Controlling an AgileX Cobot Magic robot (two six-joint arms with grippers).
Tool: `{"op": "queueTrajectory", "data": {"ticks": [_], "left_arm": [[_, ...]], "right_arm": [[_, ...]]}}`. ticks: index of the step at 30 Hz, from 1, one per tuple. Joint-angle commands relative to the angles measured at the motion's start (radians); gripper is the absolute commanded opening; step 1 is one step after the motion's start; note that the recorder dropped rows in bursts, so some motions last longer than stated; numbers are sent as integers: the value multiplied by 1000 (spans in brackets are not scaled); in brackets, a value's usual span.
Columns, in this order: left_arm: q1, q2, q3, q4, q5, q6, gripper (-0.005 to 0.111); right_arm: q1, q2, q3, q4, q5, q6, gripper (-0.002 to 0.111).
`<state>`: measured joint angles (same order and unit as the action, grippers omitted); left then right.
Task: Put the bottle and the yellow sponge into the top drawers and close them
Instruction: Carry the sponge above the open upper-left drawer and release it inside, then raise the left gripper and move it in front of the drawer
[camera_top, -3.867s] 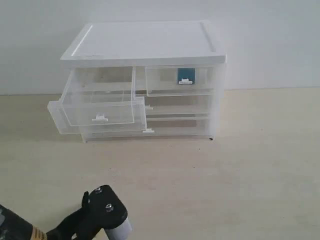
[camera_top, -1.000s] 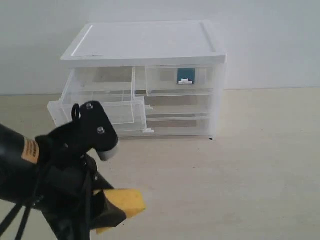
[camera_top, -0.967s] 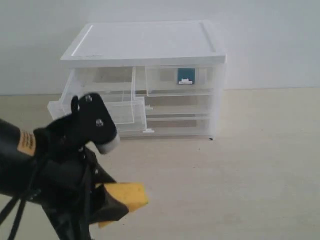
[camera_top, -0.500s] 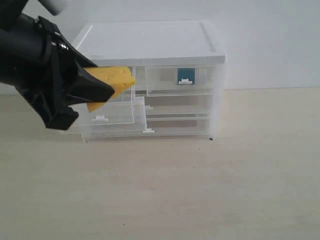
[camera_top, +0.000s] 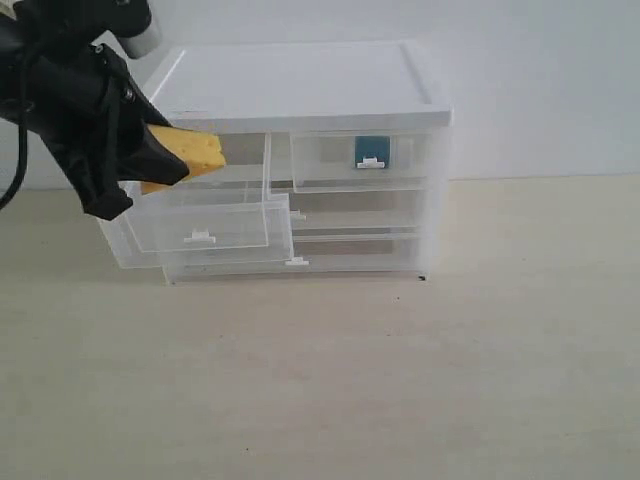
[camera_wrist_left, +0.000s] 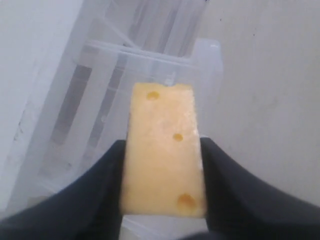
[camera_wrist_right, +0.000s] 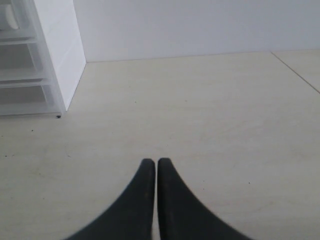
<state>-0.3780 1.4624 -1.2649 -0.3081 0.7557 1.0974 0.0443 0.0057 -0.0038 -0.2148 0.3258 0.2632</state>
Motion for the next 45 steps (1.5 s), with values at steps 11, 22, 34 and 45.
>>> {"op": "queueTrajectory", "data": {"ticks": [11,22,34,45], "left_arm": [[66,244,-231,-15,128,167,4],[69,315,-257,-17,85,206,21],[69,316,-257,-19,19,193,55],[69,190,-257,-16,47,-30,43]], "right_arm": [[-4,-6,4,1,-4,-3,0],[-4,-6,4,1,-4,-3,0],[-4,-6,4,1,-4,-3,0],[-4,-6,4,1,-4,-3,0]]}}
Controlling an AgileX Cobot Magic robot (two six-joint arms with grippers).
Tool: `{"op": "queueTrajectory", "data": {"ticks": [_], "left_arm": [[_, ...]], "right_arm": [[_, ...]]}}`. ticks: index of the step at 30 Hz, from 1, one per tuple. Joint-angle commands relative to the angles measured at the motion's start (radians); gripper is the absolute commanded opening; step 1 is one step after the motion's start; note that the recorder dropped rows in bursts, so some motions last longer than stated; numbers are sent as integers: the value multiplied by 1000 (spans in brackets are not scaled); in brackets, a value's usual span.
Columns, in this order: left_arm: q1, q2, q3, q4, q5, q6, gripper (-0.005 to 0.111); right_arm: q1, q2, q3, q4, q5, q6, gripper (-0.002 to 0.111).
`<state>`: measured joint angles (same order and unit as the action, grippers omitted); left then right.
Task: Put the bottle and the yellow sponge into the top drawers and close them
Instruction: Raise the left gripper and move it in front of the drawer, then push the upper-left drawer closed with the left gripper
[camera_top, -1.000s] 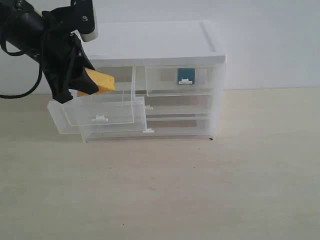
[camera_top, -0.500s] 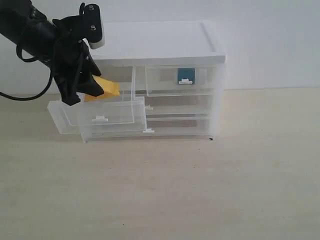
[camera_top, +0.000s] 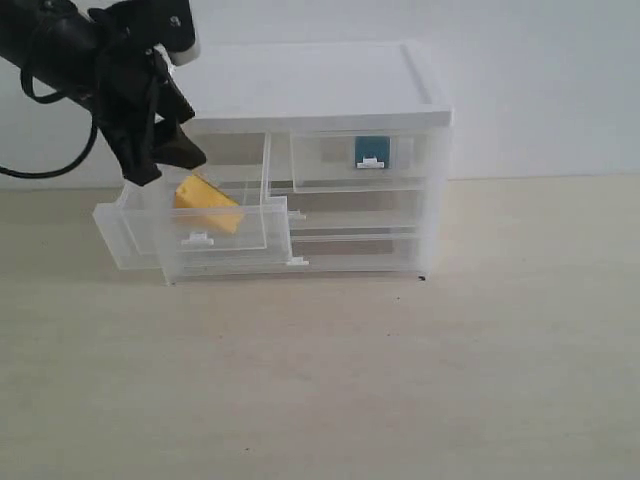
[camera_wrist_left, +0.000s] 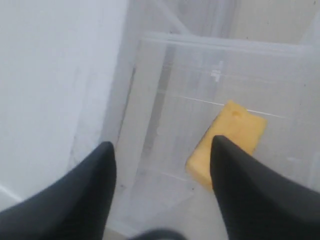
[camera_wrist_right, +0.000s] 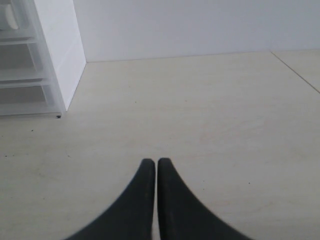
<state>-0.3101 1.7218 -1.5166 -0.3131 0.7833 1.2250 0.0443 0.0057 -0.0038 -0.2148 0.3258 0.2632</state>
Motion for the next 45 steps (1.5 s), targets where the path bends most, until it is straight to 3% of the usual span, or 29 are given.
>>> {"op": "queueTrajectory", "data": {"ticks": [1,5,11,18,21,27,39,45], "left_arm": [[1,-86,-5,-3,38,-227,37],[1,-135,-5,62,173,-429,4],[-1,-176,25,85,436,-533,4],[-1,-249,183,51,416,-607,4],[-1,-254,258,4,361,-605,4],[-1,-231,383,-72,105,-605,4],[-1,-88,389,-118,-246,-609,4],[-1,-82,365,-177,-355,-607,4]], "right_arm": [[-4,-6,4,1,-4,-3,0],[-4,-6,4,1,-4,-3,0],[-4,-6,4,1,-4,-3,0],[-4,-6,4,1,-4,-3,0],[-4,-6,4,1,-4,-3,0],[-4,-6,4,1,-4,-3,0],[-4,-6,4,1,-4,-1,0],[-4,-6,4,1,-4,-4,0]]}}
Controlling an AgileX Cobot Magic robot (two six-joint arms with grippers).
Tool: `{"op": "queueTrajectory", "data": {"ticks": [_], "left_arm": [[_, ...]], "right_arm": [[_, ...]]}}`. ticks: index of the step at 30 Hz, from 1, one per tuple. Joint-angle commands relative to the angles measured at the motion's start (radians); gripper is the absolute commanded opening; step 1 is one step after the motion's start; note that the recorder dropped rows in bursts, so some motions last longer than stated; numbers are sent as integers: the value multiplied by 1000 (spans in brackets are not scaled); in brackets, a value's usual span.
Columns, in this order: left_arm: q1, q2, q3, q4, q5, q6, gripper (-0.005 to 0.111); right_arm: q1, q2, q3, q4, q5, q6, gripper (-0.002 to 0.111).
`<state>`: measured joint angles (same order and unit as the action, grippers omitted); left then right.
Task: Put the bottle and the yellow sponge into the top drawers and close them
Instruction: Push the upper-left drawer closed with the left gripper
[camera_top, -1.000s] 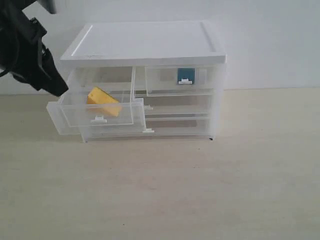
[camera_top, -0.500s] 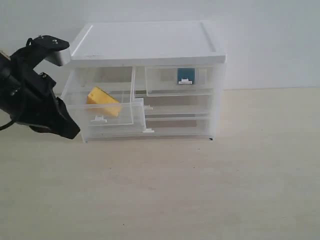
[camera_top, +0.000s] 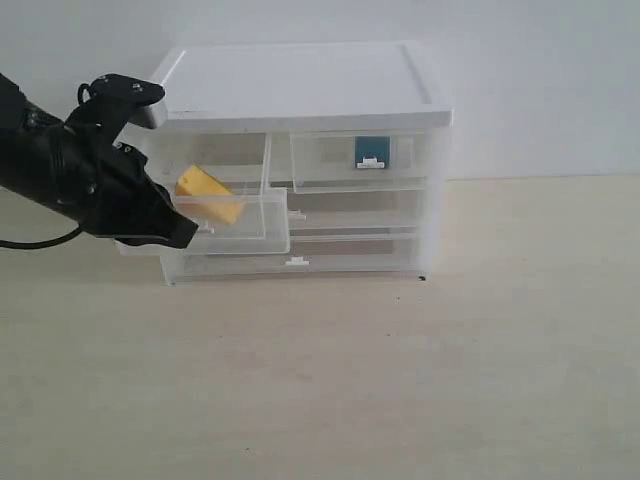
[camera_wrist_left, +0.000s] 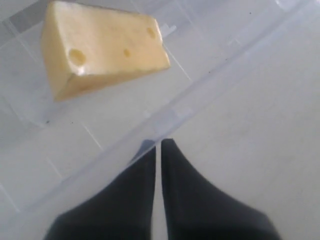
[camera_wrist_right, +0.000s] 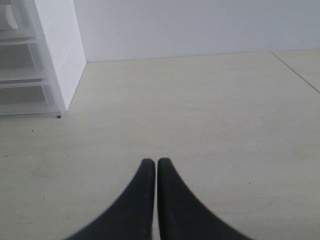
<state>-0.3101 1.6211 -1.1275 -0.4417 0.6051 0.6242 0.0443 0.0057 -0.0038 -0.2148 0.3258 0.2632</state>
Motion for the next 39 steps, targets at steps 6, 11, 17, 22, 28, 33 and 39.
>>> {"op": "queueTrajectory", "data": {"ticks": [6,11,17,22,28,33,39], "left_arm": [[-1,17,-36,-122,-225,30,4],[-1,2,-70,-124,-225,27,4],[-1,22,-74,-124,-255,49,4],[-1,22,-74,-124,-239,49,4],[-1,-77,-74,-118,-138,49,4],[-1,-84,-72,-115,17,49,4],[-1,-6,-72,-115,-56,49,4]], "right_arm": [[-4,-6,4,1,-4,-4,0],[-4,-6,4,1,-4,-4,0],[-4,-6,4,1,-4,-4,0],[-4,-6,4,1,-4,-4,0],[-4,-6,4,1,-4,-4,0],[-4,-6,4,1,-4,-4,0],[-4,-6,4,1,-4,-4,0]]}}
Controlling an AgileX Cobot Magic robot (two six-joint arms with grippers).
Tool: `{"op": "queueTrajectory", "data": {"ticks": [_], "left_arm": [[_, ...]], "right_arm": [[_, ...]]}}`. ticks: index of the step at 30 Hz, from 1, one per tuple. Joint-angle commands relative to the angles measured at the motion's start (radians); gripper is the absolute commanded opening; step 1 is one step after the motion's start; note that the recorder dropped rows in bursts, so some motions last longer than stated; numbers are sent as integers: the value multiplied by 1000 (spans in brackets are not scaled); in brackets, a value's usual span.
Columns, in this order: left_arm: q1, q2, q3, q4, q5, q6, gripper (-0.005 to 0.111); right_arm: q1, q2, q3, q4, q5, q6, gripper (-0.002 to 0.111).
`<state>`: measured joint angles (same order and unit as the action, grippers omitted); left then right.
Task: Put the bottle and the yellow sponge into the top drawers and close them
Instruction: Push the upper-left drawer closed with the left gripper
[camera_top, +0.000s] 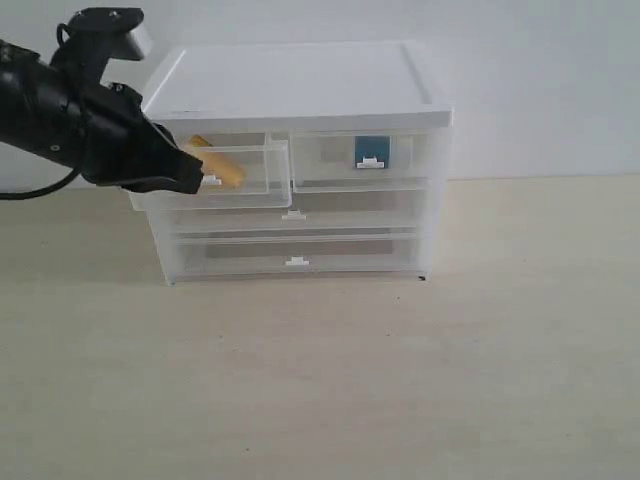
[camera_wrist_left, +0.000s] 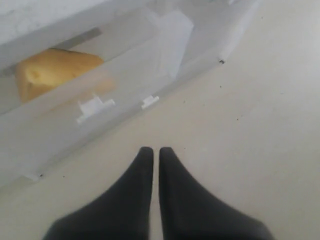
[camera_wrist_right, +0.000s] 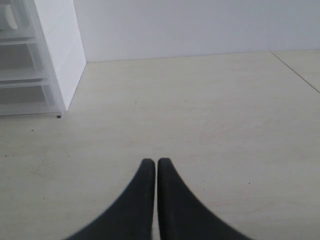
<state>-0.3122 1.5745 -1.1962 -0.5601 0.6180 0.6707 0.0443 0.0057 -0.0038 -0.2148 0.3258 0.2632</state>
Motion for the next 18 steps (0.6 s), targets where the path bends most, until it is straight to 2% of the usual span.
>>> {"op": "queueTrajectory", "data": {"ticks": [1,14,18], "left_arm": [[1,54,-3,3,-106,3,4],[1,184,-3,3,-553,3,4],[1,220,-23,3,-618,21,4]], "right_arm": [[-4,-6,4,1,-4,-4,0],[-4,-6,4,1,-4,-3,0],[-4,-6,4,1,-6,-3,0]]}}
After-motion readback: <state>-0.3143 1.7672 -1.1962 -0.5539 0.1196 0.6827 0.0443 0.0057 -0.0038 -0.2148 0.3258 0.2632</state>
